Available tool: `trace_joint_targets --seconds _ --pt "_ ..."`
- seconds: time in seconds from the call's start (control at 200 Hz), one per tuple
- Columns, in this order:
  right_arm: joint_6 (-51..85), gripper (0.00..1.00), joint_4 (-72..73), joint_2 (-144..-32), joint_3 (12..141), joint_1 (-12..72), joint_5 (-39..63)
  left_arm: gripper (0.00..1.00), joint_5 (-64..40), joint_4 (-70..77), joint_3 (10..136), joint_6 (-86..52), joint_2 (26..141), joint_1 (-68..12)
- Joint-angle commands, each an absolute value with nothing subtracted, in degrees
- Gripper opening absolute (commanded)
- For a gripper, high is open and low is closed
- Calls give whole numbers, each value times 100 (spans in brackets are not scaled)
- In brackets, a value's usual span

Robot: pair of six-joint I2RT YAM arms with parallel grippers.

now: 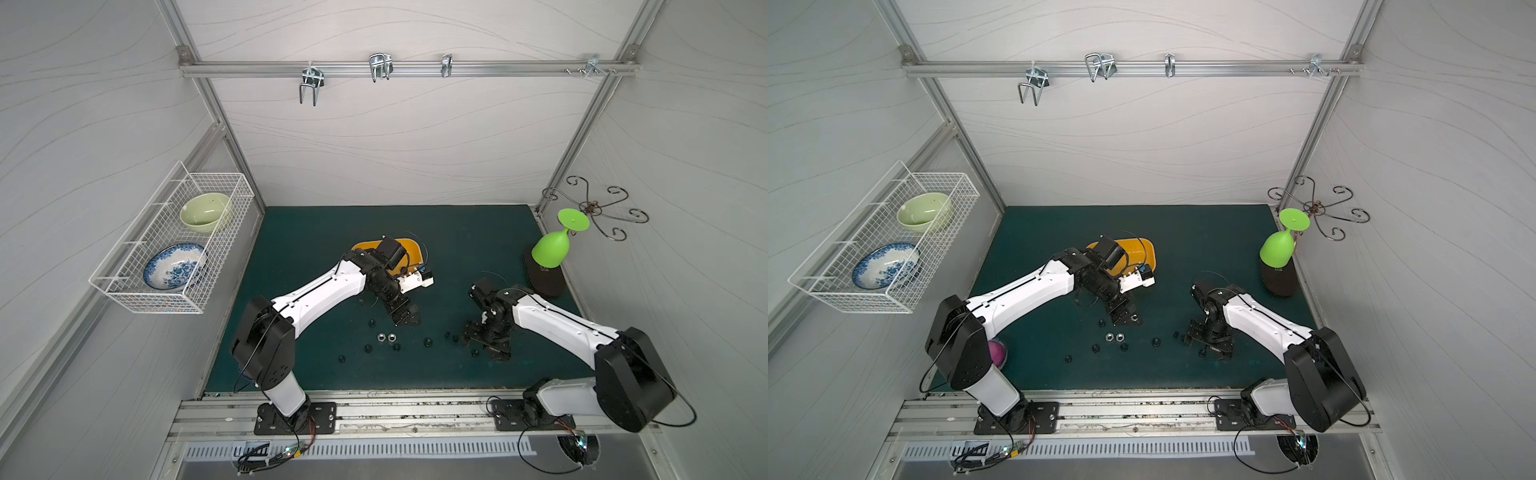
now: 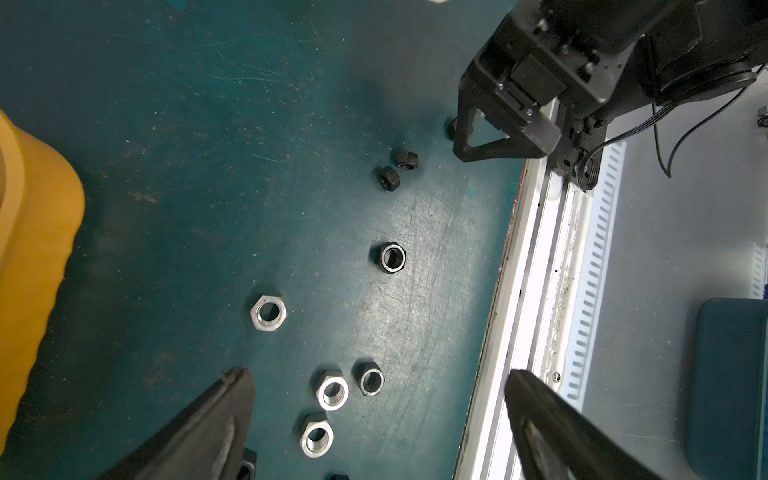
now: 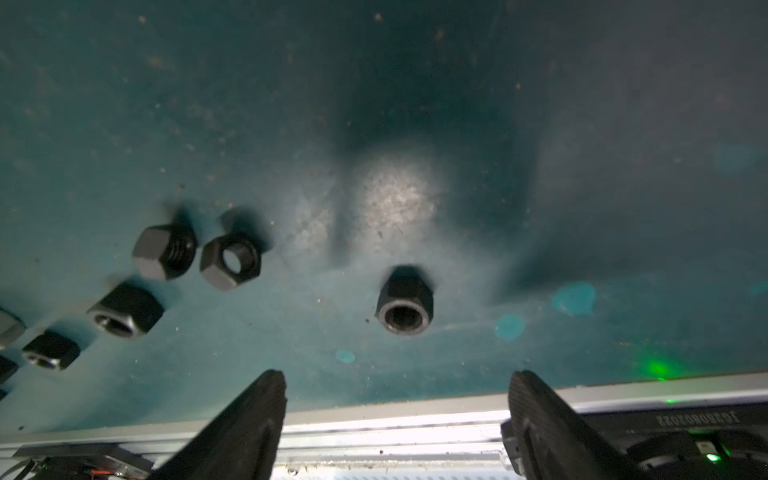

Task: Put the nuts on the desktop into the storage box
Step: Pick up the nut from the center of the board.

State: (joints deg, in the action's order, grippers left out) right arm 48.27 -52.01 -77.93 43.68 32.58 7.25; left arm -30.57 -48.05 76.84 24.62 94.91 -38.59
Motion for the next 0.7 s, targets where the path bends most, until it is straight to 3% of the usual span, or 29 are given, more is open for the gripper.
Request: trace_joint_targets --seconds 0.0,0.18,0.34,0.695 --pt "4853 81 -4955 -7947 4279 3305 624 99 -3160 -4722 7664 2468 9452 -3876" --pt "4808 71 -4750 -8185 4189 3360 578 99 -3270 -4819 7690 2544 9461 -3876" --pt "4773 68 -4584 -8409 4157 3441 556 99 -3252 -4819 7690 2545 9462 -3875" --pt "4737 47 -4557 -8625 4120 3576 383 98 -3249 -4821 7686 2540 9475 -3872"
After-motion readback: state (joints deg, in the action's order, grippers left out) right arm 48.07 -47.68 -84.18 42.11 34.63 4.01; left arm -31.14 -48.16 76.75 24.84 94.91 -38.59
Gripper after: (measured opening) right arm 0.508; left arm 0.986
